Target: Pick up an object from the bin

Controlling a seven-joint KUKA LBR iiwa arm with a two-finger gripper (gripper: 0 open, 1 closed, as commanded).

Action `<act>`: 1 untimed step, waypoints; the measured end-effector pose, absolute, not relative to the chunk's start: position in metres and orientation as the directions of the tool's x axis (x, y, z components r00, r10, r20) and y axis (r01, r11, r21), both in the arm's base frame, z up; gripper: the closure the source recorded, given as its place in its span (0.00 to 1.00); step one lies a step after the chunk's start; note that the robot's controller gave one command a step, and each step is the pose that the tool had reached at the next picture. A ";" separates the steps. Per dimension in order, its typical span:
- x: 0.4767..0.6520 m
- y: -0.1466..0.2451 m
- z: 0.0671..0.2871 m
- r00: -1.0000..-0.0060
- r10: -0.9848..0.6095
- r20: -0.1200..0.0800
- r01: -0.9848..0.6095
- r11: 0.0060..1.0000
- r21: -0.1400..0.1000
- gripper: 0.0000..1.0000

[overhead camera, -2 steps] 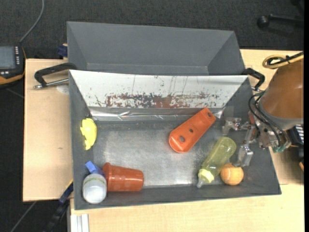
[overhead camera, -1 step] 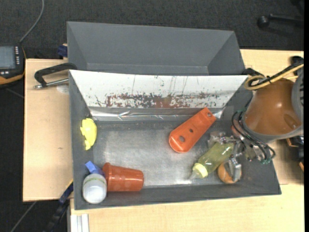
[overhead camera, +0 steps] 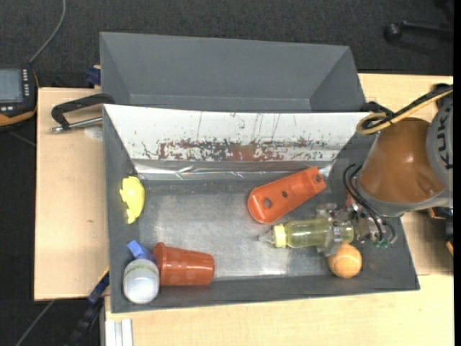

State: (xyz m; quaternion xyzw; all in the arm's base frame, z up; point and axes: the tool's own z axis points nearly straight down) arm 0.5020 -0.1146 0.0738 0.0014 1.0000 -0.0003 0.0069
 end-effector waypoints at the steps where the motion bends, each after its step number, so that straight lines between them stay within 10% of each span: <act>1: 0.502 -0.115 0.074 -1.000 0.003 -0.014 0.003 1.000 -0.001 1.00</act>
Offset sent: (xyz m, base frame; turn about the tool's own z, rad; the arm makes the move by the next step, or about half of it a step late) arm -0.0002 -0.0070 0.0810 -0.0163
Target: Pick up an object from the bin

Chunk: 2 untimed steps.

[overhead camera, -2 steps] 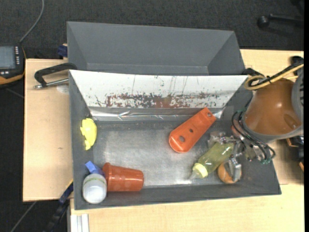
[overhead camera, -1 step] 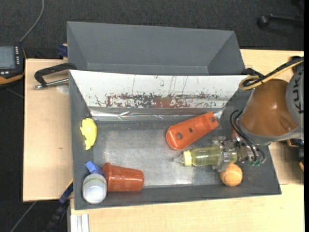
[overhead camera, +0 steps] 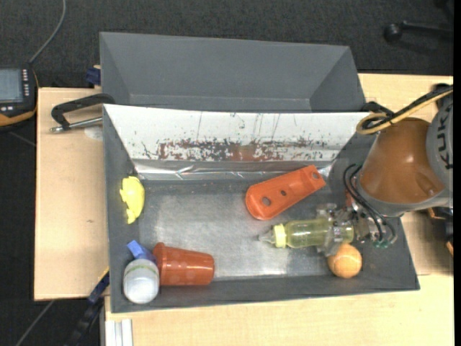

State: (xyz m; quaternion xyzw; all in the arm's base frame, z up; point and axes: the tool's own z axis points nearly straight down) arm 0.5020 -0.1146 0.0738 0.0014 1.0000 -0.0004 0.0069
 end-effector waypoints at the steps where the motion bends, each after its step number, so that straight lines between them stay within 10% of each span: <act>1: 0.500 -0.118 0.122 -1.000 -0.007 -0.010 -0.007 1.000 0.001 1.00; 2: 0.501 -0.117 0.128 -0.999 -0.020 -0.025 -0.020 1.000 -0.004 1.00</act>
Offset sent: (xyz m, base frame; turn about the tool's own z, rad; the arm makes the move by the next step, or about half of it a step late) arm -0.0107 0.0025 -0.0038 -0.0418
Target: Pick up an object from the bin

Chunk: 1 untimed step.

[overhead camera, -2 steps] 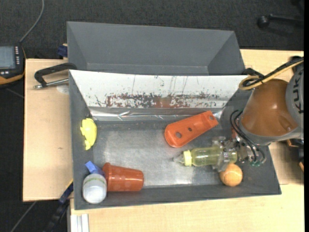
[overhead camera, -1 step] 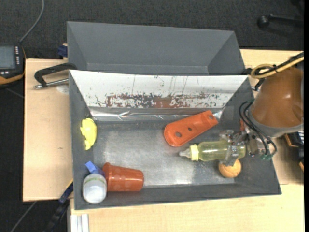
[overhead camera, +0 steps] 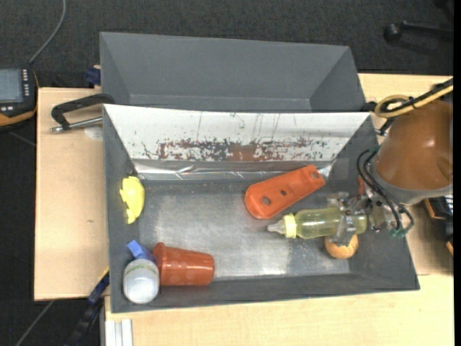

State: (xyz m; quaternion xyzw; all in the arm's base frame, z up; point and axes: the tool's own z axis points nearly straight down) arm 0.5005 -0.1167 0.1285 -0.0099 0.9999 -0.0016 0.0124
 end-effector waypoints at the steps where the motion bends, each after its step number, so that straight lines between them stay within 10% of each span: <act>1: 0.499 -0.120 0.160 -0.999 -0.033 -0.008 -0.033 0.999 0.002 1.00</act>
Offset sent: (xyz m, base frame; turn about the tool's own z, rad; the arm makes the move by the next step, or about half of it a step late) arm 0.0279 0.0070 0.1089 -0.0008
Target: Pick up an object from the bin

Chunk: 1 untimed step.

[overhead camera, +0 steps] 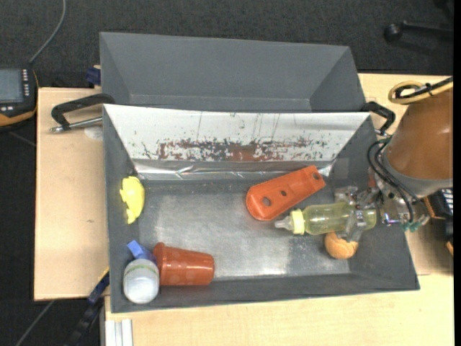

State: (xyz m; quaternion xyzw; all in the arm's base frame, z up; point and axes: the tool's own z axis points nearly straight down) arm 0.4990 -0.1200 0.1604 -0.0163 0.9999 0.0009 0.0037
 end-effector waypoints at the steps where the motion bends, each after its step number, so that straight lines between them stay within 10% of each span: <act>1: 0.525 -0.112 0.231 -0.999 -0.023 -0.026 -0.023 1.000 -0.003 1.00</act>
Offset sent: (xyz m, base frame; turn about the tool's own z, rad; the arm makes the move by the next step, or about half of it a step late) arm 0.0398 0.0141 0.1292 0.0128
